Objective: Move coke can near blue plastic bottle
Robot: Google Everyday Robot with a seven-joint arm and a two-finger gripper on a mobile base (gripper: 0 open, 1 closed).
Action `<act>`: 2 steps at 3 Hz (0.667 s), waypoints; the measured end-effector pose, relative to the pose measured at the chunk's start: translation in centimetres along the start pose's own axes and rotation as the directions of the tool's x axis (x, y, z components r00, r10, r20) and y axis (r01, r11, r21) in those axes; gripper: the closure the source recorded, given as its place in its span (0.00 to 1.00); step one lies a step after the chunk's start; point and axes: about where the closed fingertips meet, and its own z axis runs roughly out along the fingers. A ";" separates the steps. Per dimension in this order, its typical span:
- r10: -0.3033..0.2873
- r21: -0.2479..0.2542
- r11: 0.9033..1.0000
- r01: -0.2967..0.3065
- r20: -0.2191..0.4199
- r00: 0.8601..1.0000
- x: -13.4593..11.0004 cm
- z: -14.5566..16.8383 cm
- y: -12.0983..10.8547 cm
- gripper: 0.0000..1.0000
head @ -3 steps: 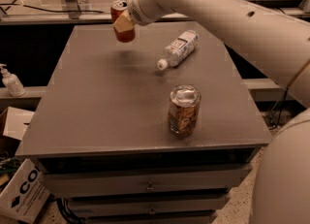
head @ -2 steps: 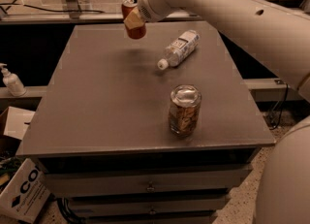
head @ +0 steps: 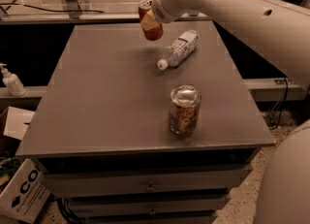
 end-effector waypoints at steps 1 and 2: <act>0.031 0.051 0.998 -0.031 -0.001 1.000 1.8 -2.6 -1.7 1.00; 0.068 0.107 0.992 -0.070 0.021 0.997 3.4 -6.0 -3.2 1.00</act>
Offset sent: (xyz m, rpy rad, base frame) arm -0.0592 -0.1146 0.0458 0.0691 -0.1099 -0.1941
